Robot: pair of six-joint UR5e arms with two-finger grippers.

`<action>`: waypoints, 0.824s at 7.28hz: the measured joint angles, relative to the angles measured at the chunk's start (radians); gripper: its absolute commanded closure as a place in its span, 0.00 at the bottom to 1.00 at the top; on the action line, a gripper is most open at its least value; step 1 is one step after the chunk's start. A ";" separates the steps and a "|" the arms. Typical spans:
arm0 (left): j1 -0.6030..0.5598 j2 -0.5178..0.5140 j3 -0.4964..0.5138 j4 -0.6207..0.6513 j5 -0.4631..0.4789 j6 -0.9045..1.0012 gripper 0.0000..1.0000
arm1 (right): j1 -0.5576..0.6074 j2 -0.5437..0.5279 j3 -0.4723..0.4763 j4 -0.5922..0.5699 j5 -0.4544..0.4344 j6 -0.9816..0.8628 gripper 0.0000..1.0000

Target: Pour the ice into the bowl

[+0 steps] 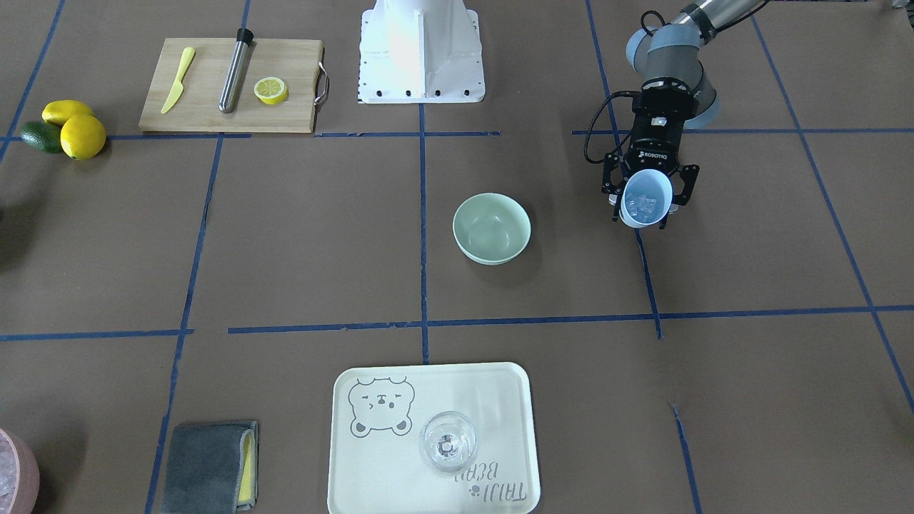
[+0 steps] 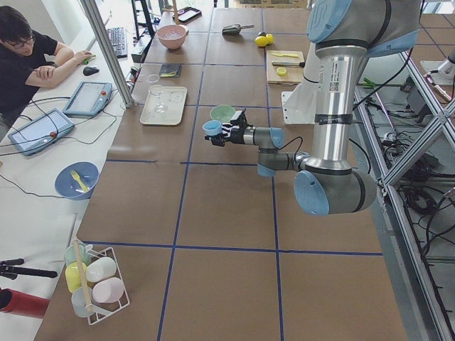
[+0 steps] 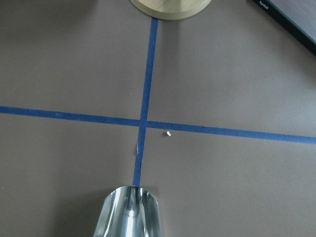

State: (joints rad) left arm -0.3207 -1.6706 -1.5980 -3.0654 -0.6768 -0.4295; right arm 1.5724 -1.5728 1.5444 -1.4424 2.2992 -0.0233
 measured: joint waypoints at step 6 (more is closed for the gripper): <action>0.131 -0.201 0.005 0.302 0.253 0.646 1.00 | 0.009 -0.027 0.005 0.000 -0.001 -0.010 0.00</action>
State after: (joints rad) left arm -0.1897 -1.8714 -1.5926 -2.7630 -0.4237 0.2163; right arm 1.5815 -1.5999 1.5494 -1.4419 2.2986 -0.0335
